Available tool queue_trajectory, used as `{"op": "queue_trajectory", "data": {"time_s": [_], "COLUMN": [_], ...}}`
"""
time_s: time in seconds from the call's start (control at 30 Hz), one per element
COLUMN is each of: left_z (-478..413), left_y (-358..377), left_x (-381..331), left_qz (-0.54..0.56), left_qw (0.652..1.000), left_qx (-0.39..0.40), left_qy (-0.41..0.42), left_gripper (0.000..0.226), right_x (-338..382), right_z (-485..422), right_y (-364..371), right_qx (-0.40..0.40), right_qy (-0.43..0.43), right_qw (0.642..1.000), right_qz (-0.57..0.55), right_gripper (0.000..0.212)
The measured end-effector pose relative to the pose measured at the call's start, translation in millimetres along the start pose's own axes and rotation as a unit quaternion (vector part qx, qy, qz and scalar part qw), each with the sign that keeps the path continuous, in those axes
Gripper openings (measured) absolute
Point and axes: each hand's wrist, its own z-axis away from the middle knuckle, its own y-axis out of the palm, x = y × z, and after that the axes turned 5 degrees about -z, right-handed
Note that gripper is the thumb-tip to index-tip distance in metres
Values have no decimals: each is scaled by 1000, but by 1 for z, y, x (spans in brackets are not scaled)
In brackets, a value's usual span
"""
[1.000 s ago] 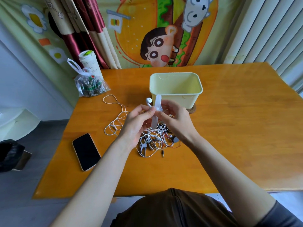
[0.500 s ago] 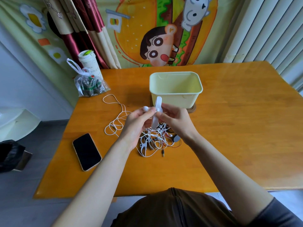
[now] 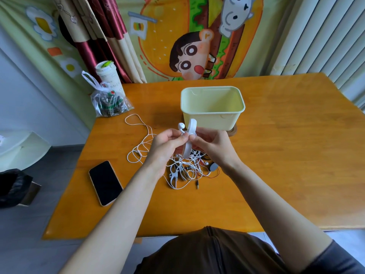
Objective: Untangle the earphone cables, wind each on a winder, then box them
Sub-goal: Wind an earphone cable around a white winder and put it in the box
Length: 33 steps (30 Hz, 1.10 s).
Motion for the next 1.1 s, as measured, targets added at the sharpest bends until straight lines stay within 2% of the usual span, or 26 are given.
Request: {"op": "queue_trajectory", "data": {"time_s": [0.2,0.37,0.6,0.7,0.8,0.97,1.1], "left_z": [3,3,5,4,4,3,4], "left_y": [-1,-3,-1,-2,-3,1,1], "left_x": [1,-1,-3,-3,-3,-1,0], "left_qz": [6,20,19,23,24,17,15], "left_qw": [1000,999,999,999,999,1000,1000], "left_qx": [17,48,42,29,22,10,16], "left_qy": [1,4,-7,-10,-7,-3,-4], "left_gripper": [16,15,8,7,9,10,13], "right_x": [3,4,1,-2,-4,-2,0], "right_z": [3,3,1,0,0,4,5], "right_y": [0,-2,-1,1,6,12,12], "right_qx": [-4,-8,-16,-15,-49,-102,-114], "right_qy": [32,23,18,30,20,-64,-73], "right_qw": [993,990,997,996,997,989,984], "right_qz": [-117,-139,-73,-83,-63,86,117], "right_gripper": [25,22,33,34,40,26,17]}}
